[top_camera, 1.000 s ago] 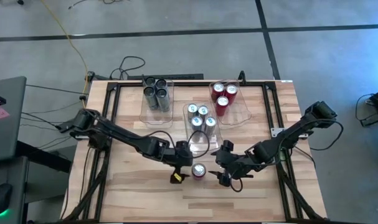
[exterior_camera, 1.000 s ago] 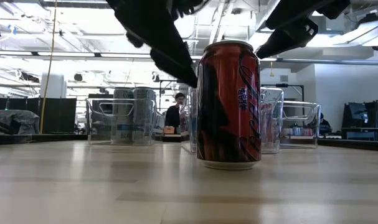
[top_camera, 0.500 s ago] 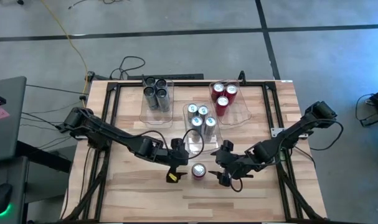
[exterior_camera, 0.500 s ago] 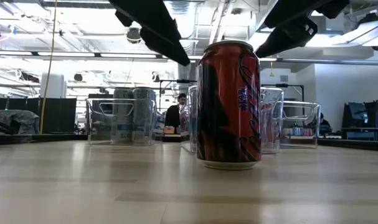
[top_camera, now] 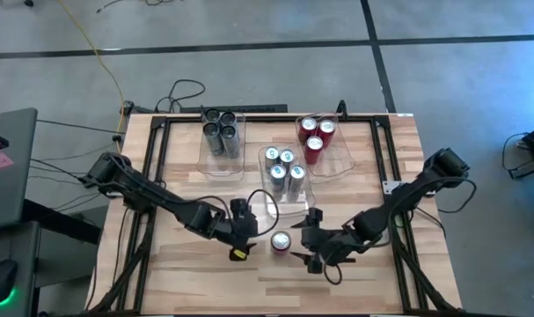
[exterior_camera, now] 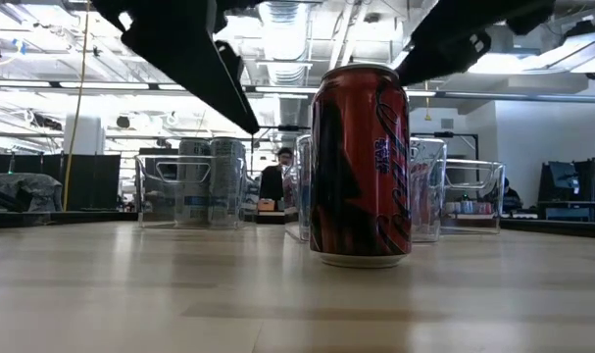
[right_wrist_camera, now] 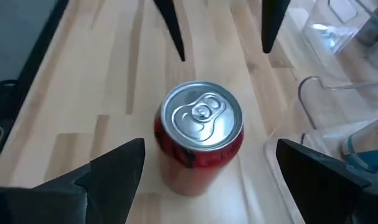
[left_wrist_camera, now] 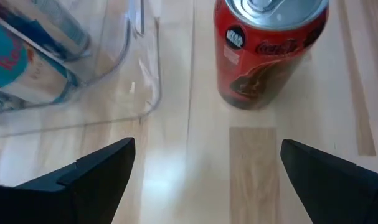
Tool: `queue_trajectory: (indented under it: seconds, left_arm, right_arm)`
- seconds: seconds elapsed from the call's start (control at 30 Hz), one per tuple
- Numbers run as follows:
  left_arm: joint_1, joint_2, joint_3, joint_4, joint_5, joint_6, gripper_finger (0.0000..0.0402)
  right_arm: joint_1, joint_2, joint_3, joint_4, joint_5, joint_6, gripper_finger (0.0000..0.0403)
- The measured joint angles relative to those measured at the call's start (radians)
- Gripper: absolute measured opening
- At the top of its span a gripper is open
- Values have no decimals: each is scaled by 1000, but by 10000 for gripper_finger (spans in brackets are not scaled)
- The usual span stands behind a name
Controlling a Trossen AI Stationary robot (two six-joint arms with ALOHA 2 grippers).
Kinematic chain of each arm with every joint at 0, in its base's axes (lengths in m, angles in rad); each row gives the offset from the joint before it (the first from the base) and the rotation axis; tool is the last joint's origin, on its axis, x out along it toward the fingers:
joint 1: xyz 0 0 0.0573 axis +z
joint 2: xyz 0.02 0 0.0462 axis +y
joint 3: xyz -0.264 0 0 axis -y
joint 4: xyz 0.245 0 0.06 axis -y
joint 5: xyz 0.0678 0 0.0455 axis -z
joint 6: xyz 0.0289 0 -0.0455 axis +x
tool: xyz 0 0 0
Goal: Sort soda cans
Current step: Put the red-black soda can into the right transparent bin
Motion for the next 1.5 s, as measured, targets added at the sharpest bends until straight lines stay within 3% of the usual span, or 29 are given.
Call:
queue_trajectory:
  seconds: [0.27,0.5,1.03,1.37,1.5]
  left_arm:
    - [-17,1,-108,239,-20,-19,397]
    - [-15,1,-183,443,-26,3,397]
    - [-14,2,-192,468,-25,4,397]
    - [-14,2,-192,467,-26,10,397]
    - [-14,2,-192,464,-29,9,397]
  right_arm:
    - [-34,53,0,56,-18,-24,380]
    - [-71,84,0,158,-127,-32,380]
    - [-122,182,0,206,-193,-34,376]
    - [-106,171,0,215,-194,-30,286]
    - [-96,149,-1,192,-192,-16,285]
